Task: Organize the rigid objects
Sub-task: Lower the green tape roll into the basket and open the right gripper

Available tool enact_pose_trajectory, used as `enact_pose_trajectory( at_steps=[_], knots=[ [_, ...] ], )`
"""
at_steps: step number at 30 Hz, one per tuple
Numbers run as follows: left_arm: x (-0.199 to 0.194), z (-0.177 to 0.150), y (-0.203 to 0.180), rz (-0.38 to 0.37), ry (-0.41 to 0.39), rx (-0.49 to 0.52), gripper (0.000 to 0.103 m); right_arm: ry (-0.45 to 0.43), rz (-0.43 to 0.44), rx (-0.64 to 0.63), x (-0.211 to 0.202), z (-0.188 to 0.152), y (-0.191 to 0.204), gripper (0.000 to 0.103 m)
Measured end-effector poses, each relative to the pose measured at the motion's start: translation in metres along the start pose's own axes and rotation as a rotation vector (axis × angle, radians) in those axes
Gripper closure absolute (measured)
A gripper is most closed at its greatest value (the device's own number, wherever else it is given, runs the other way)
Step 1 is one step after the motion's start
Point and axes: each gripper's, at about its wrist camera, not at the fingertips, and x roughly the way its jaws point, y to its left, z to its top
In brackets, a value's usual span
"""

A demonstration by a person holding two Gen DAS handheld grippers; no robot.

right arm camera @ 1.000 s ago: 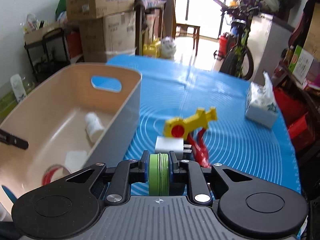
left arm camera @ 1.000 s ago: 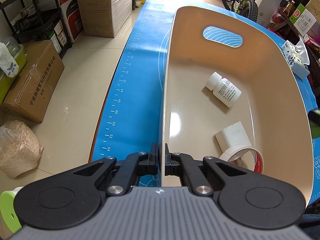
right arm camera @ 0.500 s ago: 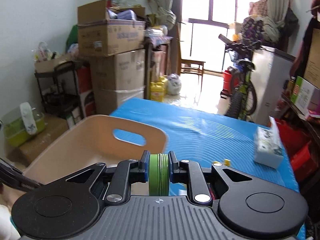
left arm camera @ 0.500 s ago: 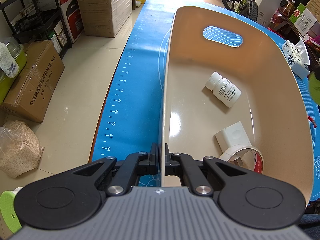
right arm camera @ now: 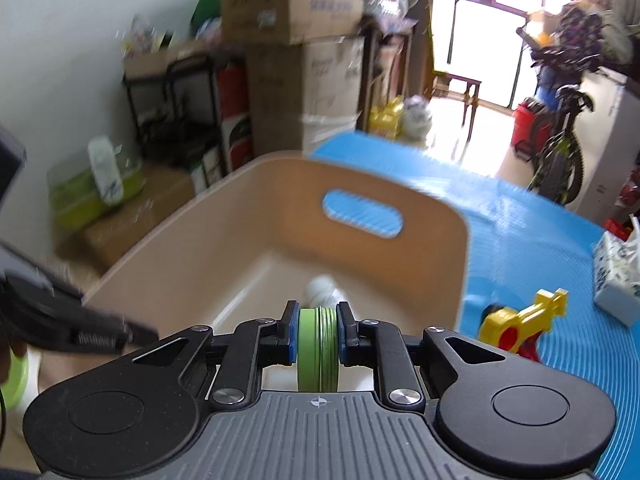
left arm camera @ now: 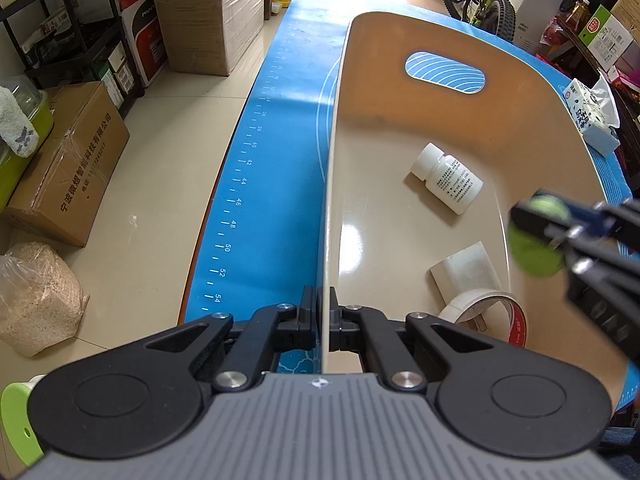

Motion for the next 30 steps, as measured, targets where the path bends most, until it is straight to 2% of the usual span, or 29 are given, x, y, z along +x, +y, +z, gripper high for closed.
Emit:
enact_pose_trajectory(
  at_steps=[4,9,10,12,14,18,24,30],
  knots=[
    [-0.001,0.0,0.001,0.0,-0.001,0.0,0.099,0.086,0.005,-0.011,0.015,-0.005,0.006,0.075],
    [0.0,0.0,0.002,0.0,-0.001,0.001,0.099,0.133,0.015,-0.02,0.023,-0.01,0.008,0.074],
    [0.0,0.0,0.001,0.0,-0.001,0.001,0.099,0.128,0.018,-0.017,0.023,-0.01,0.009,0.073],
    [0.0,0.0,0.001,0.0,-0.001,0.001,0.099,0.115,0.029,0.003,0.019,-0.01,0.006,0.057],
    [0.0,0.0,0.0,0.0,-0.002,0.001,0.099,0.097,0.05,0.01,0.014,-0.01,0.004,0.054],
    [0.0,0.0,0.0,0.001,-0.001,0.001,0.099,0.035,0.034,0.008,-0.005,-0.007,-0.003,0.043],
    [0.0,0.001,-0.001,0.005,-0.001,0.002,0.099,-0.071,0.03,0.102,-0.034,0.005,-0.029,0.041],
    [0.0,0.001,-0.002,0.009,0.0,-0.001,0.099,-0.145,-0.052,0.161,-0.056,0.008,-0.058,0.038]
  ],
)
